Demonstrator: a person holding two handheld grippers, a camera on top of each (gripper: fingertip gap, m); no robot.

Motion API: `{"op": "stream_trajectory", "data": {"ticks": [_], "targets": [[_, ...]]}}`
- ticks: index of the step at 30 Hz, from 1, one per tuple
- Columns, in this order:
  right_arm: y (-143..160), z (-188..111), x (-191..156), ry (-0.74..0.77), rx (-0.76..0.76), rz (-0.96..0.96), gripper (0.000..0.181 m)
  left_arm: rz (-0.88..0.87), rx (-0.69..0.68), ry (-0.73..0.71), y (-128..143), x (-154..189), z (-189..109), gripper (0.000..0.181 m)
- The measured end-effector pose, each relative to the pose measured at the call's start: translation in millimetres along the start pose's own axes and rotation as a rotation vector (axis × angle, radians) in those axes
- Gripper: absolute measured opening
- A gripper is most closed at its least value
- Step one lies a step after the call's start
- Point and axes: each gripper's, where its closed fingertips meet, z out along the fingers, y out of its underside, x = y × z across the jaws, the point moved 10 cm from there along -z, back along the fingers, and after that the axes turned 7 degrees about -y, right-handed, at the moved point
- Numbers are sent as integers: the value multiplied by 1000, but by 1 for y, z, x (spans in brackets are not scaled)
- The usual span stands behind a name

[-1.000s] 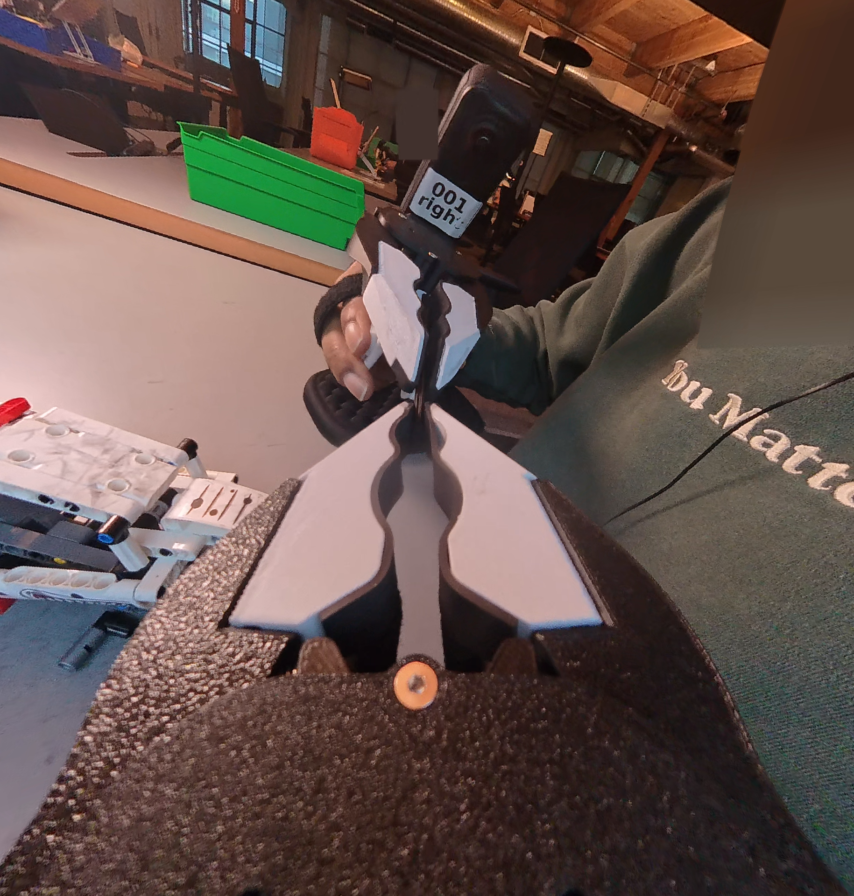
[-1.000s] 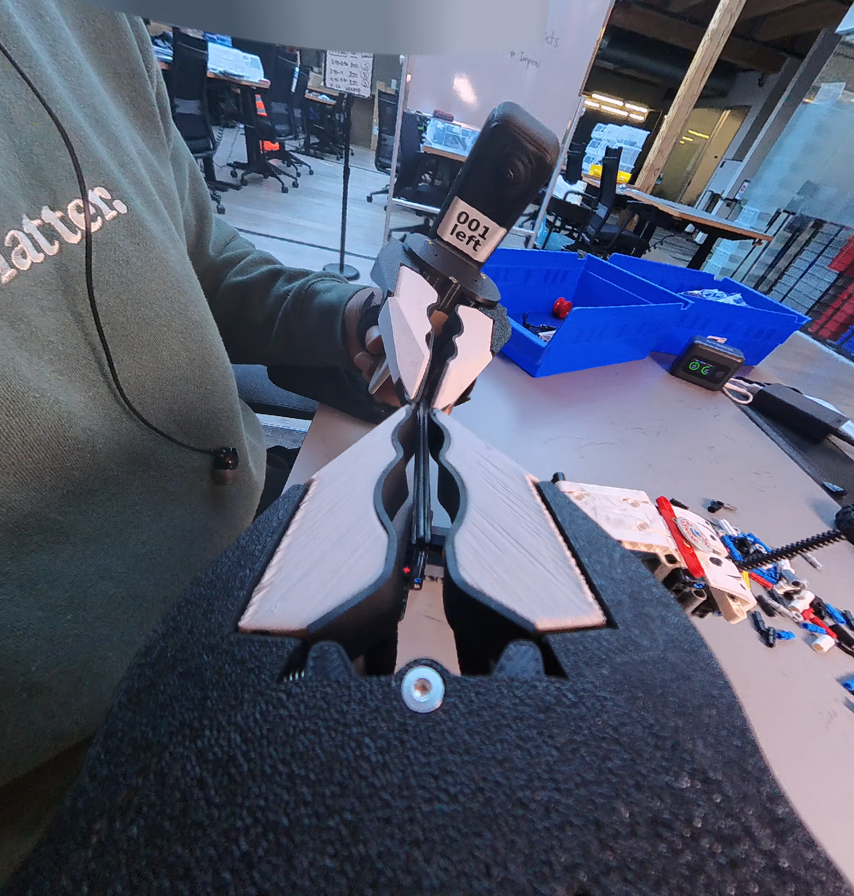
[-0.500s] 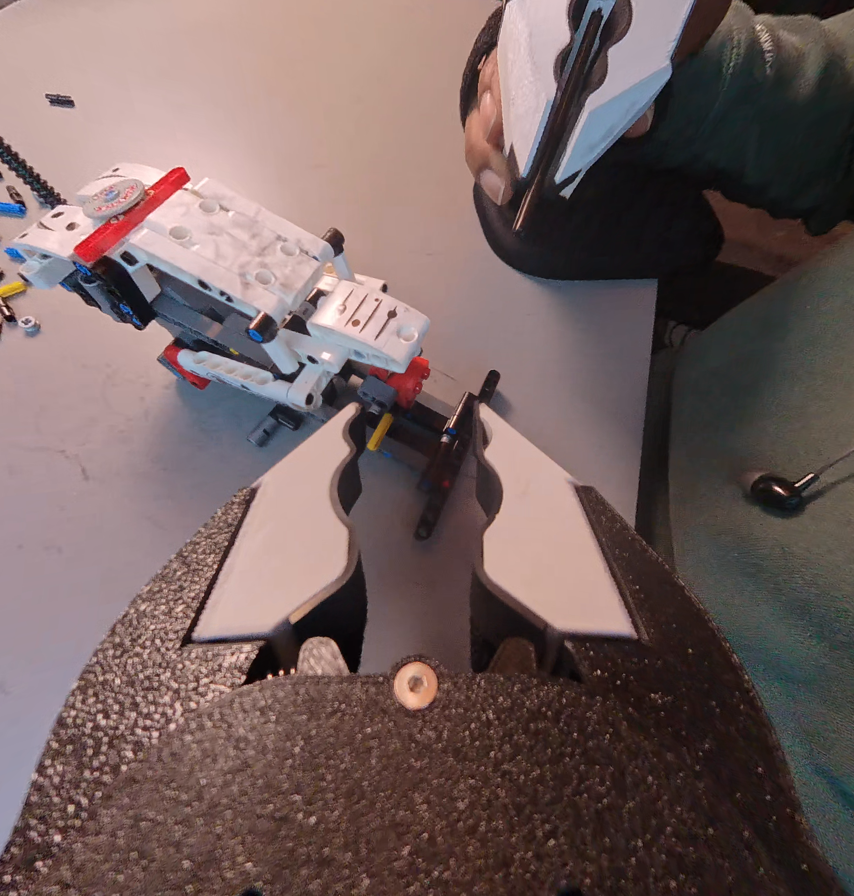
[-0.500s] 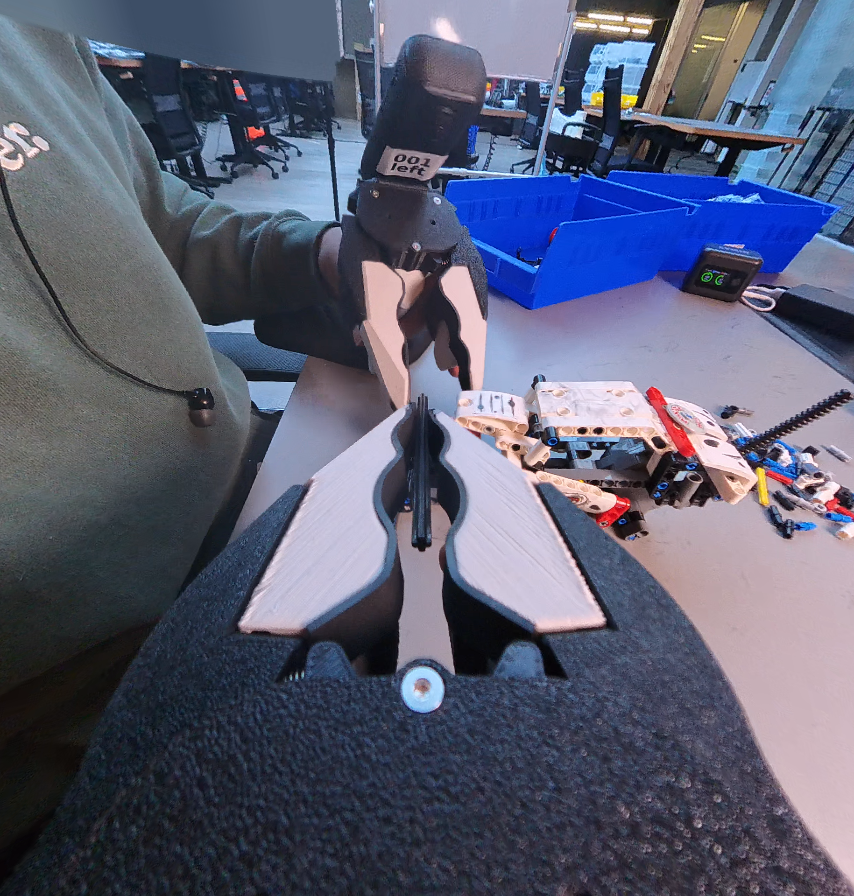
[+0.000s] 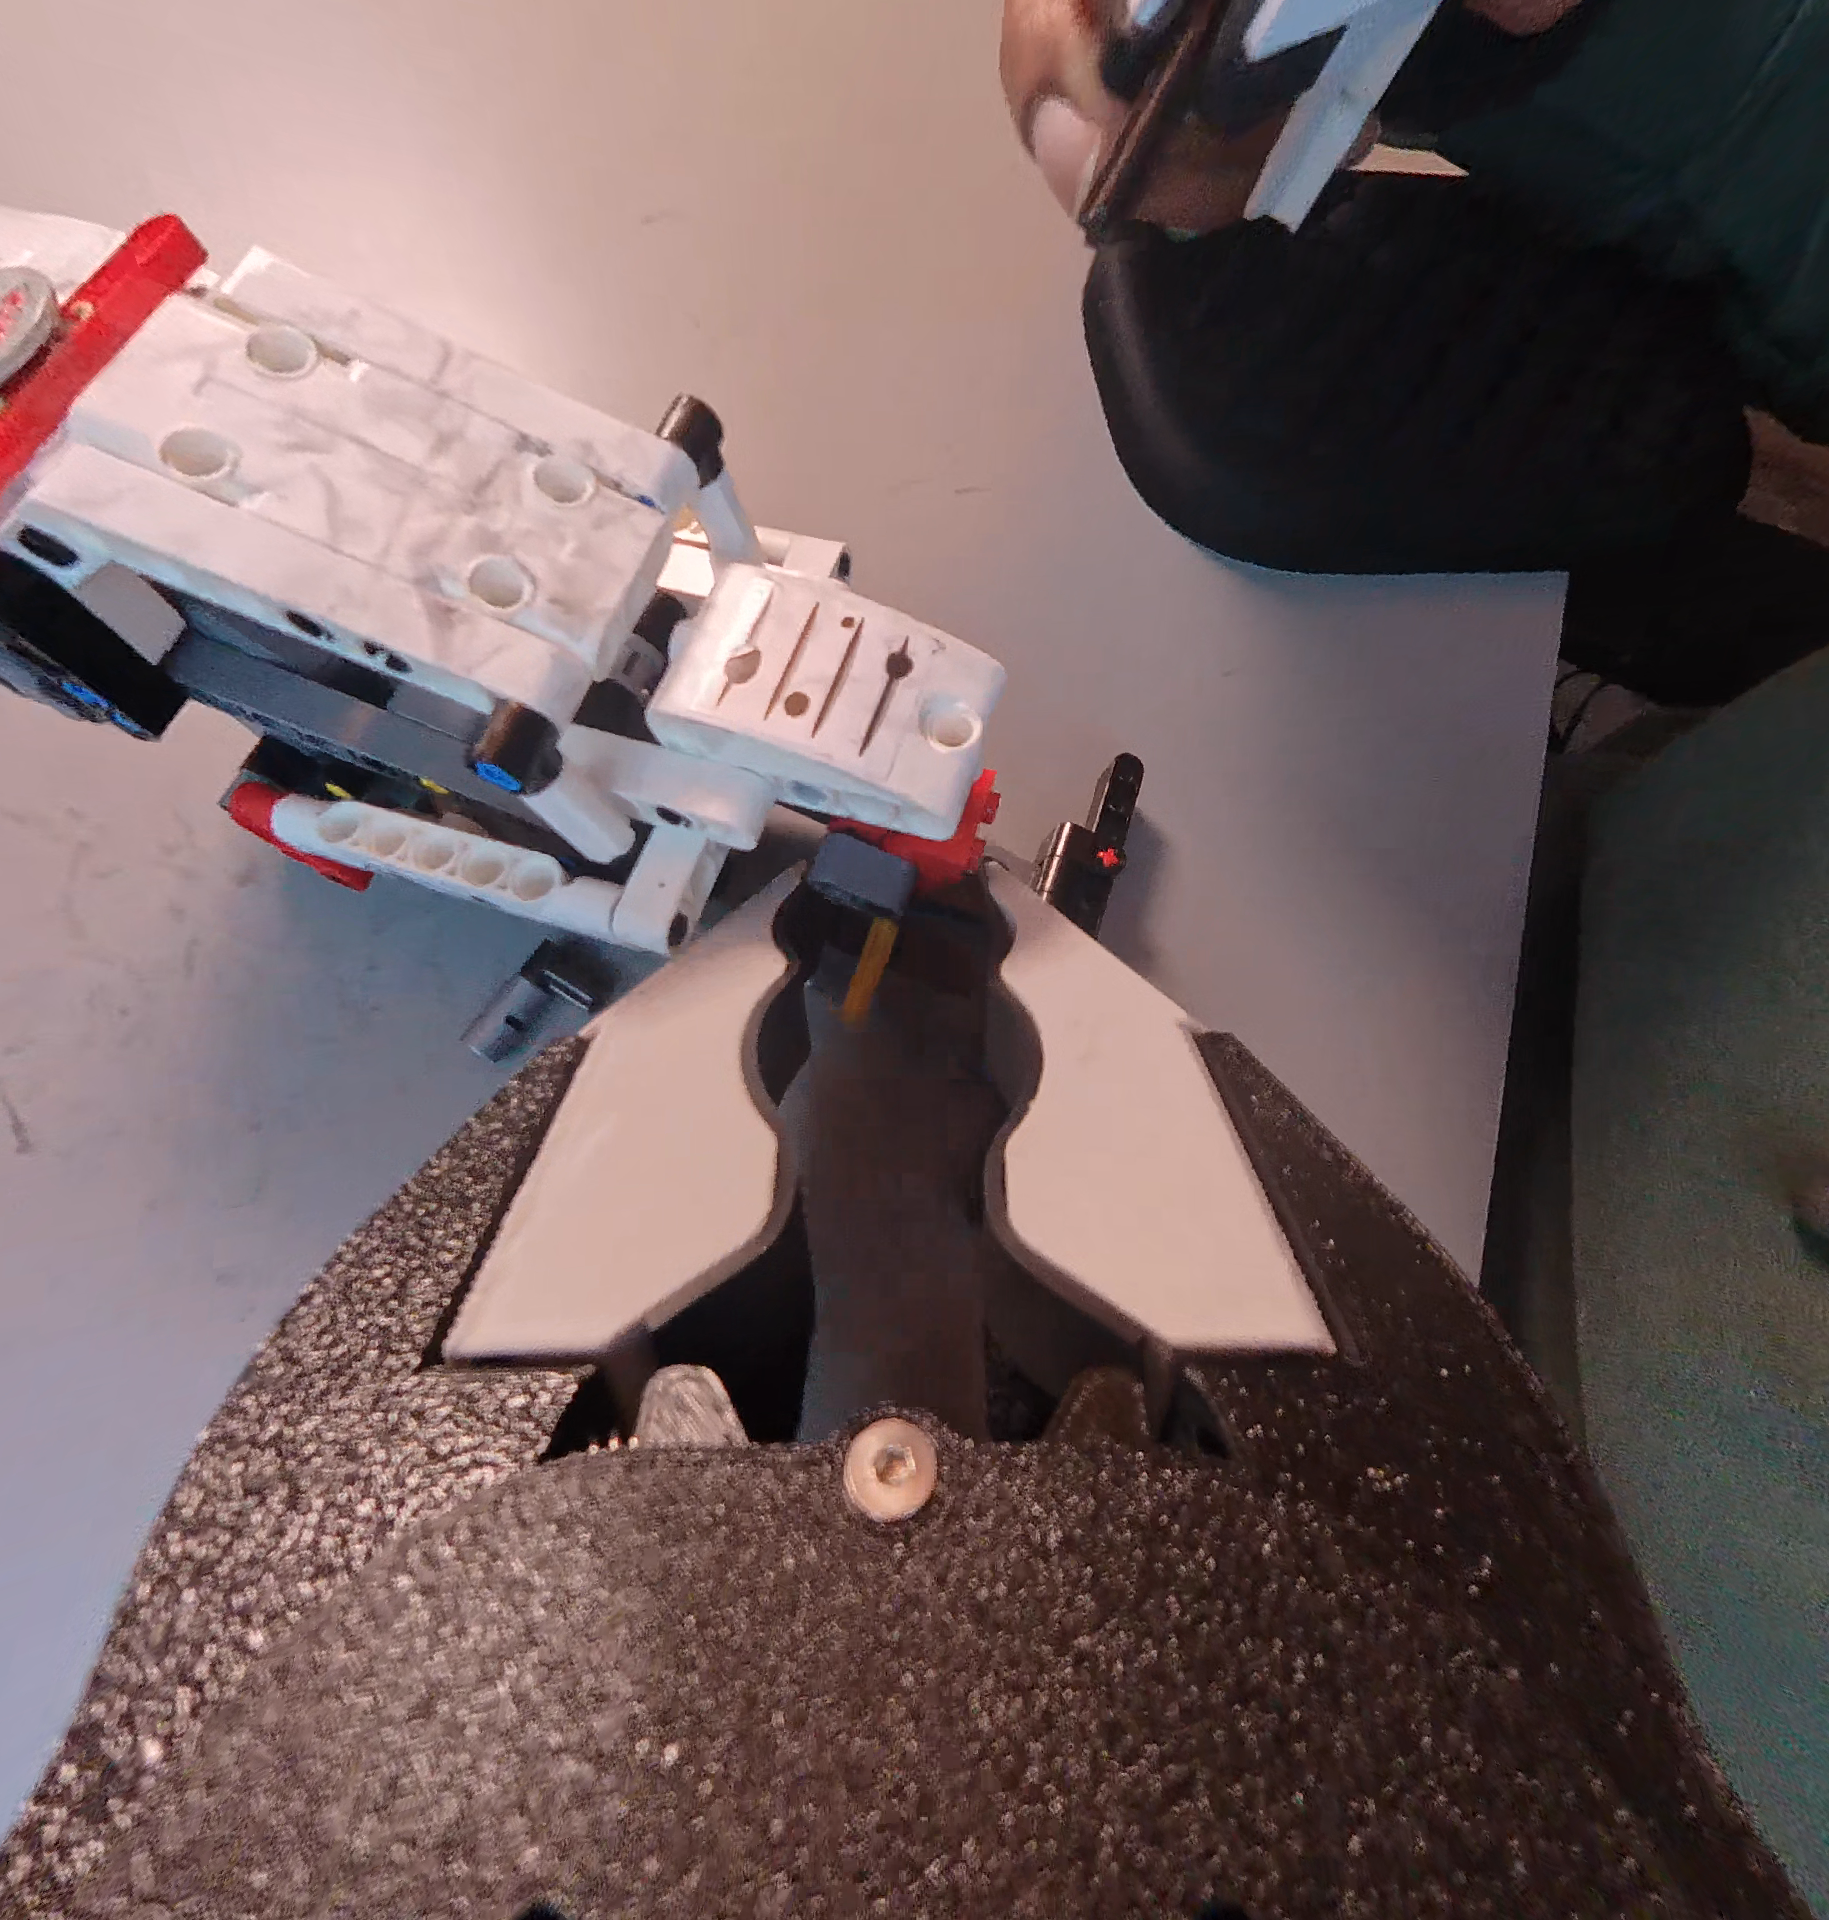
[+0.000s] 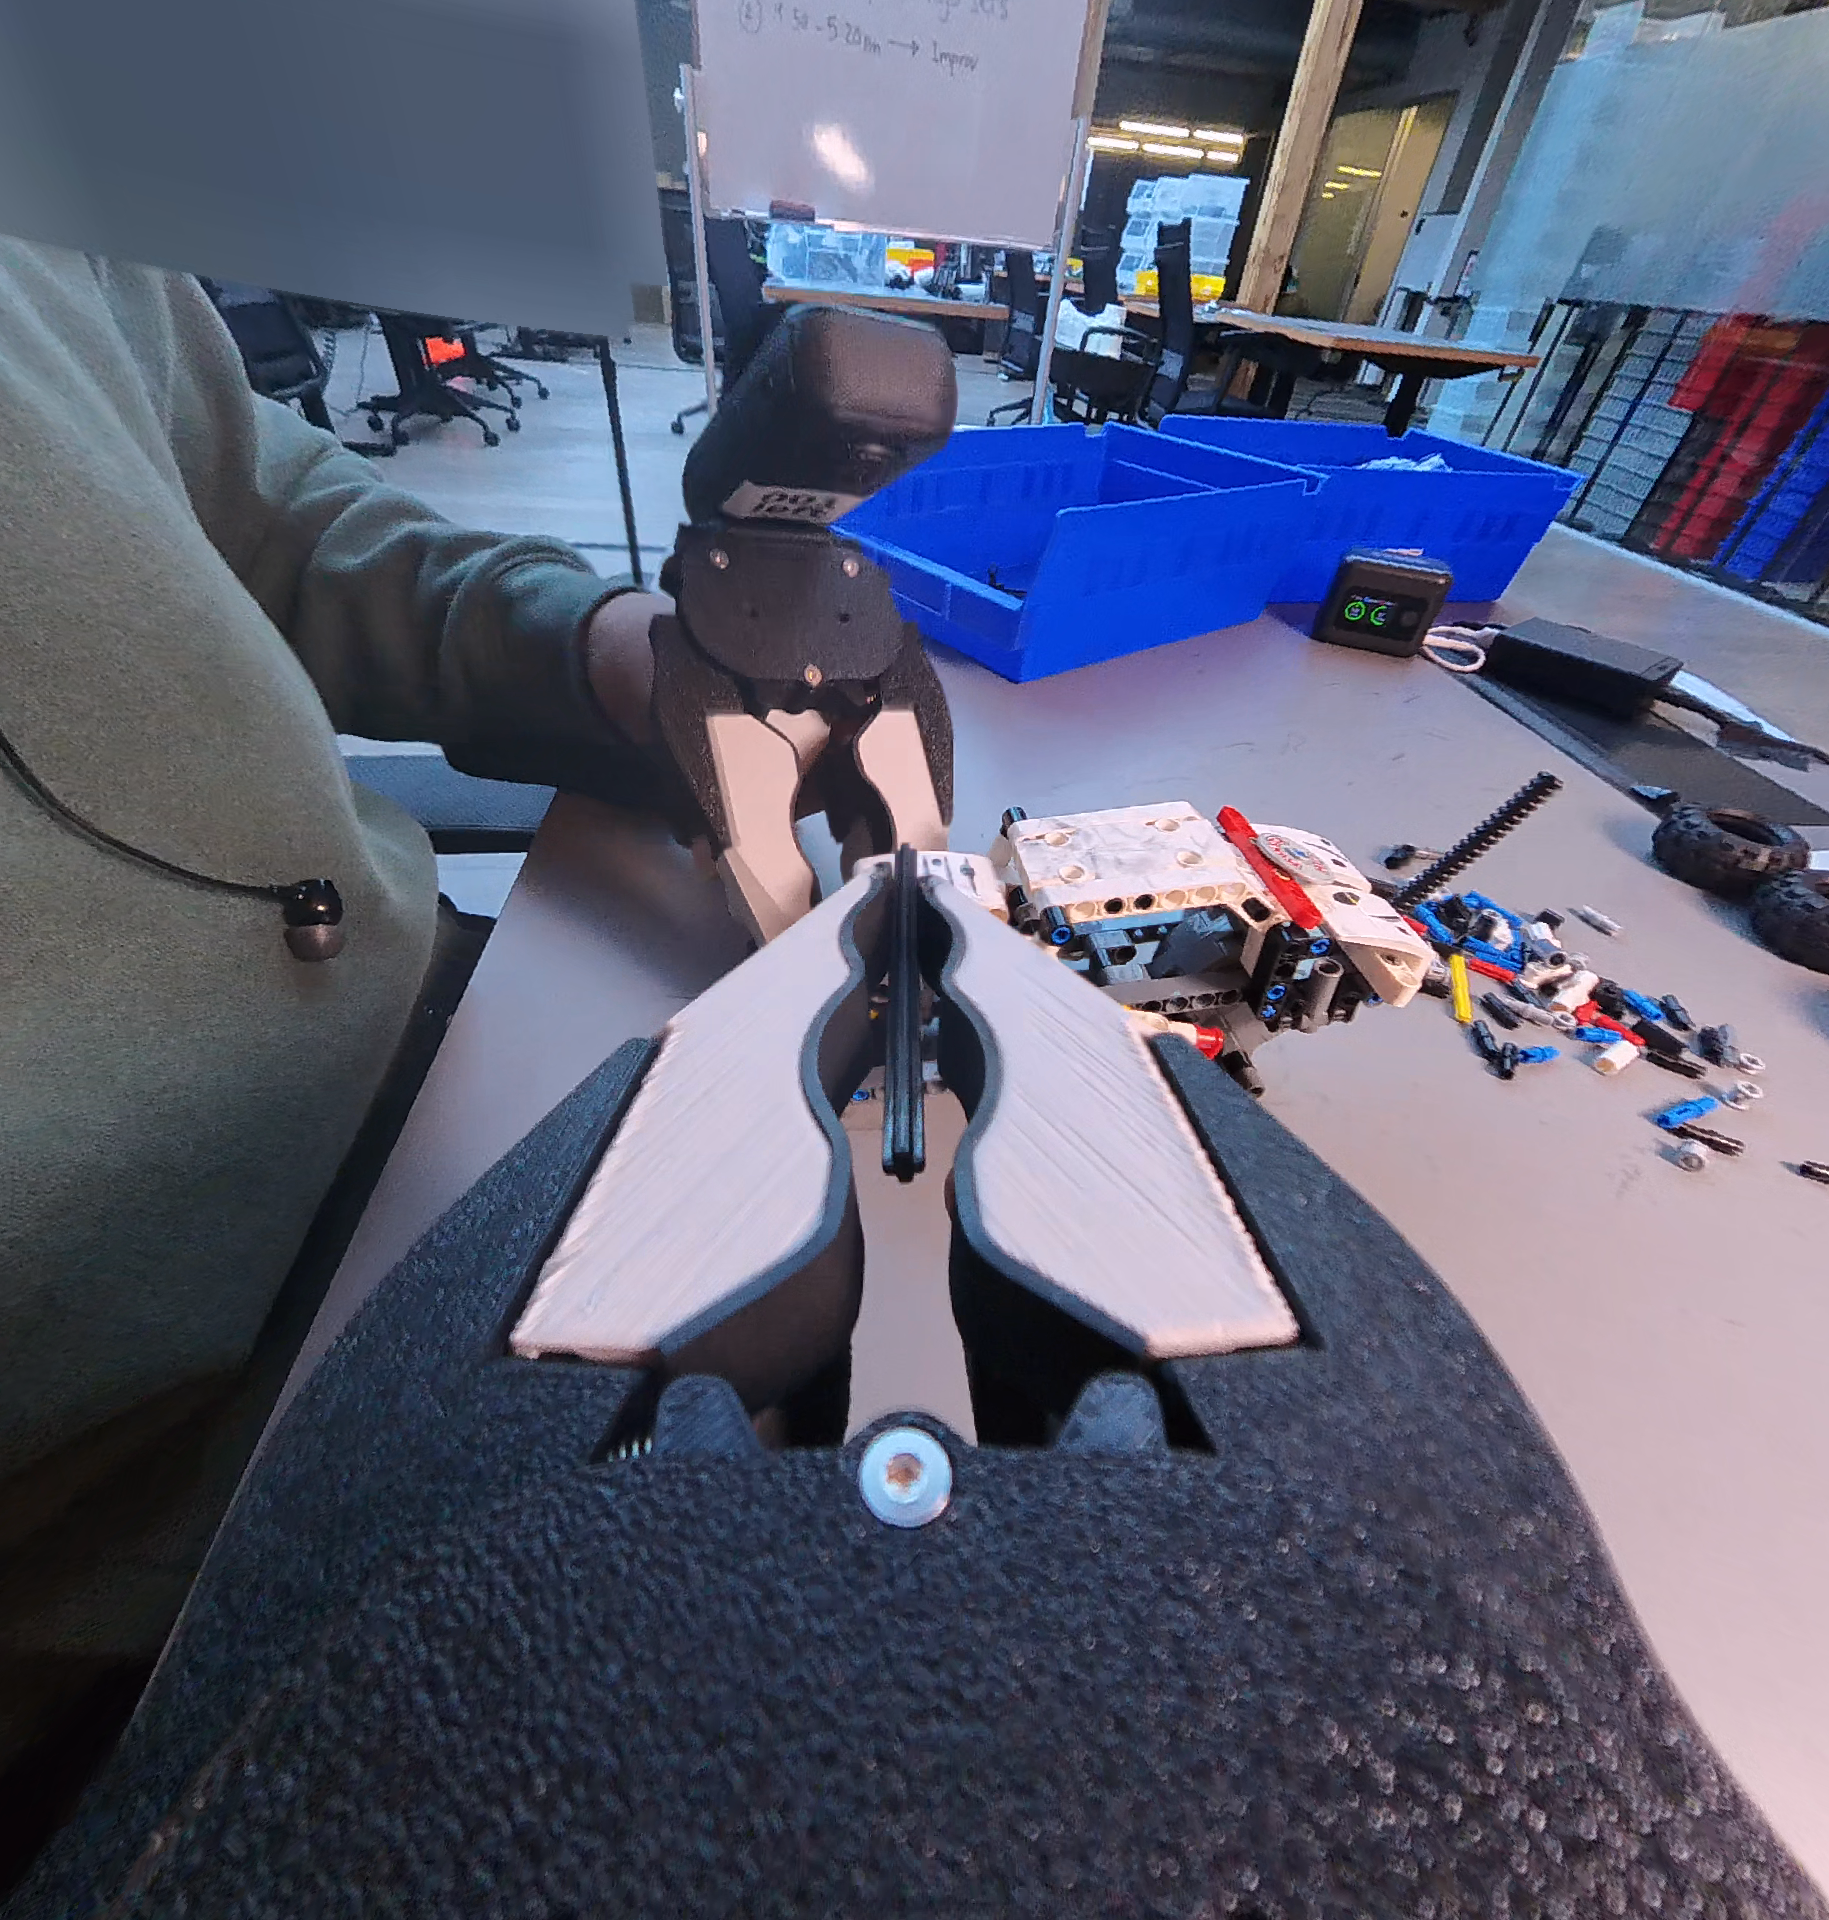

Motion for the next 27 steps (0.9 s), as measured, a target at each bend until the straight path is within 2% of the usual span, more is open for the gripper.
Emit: {"op": "stream_trajectory", "data": {"ticks": [3, 8, 16, 20, 27], "targets": [[0, -4, 2, 17, 16, 4, 2, -57, 1, -62, 0, 3, 12, 28], [1, -9, 1, 29, 19, -2, 2, 49, 39, -90, -7, 8, 16, 12], [-10, -9, 3, -44, 56, 11, 2, 51, 299, 243, -37, -5, -20, 6], [-8, 1, 11, -82, 19, 40, 2, 100, 330, 324, -38, -12, -15, 6], [4, 8, 20, -90, -4, 77, 2, 62, 384, 388, -38, -24, -8, 6]]}}
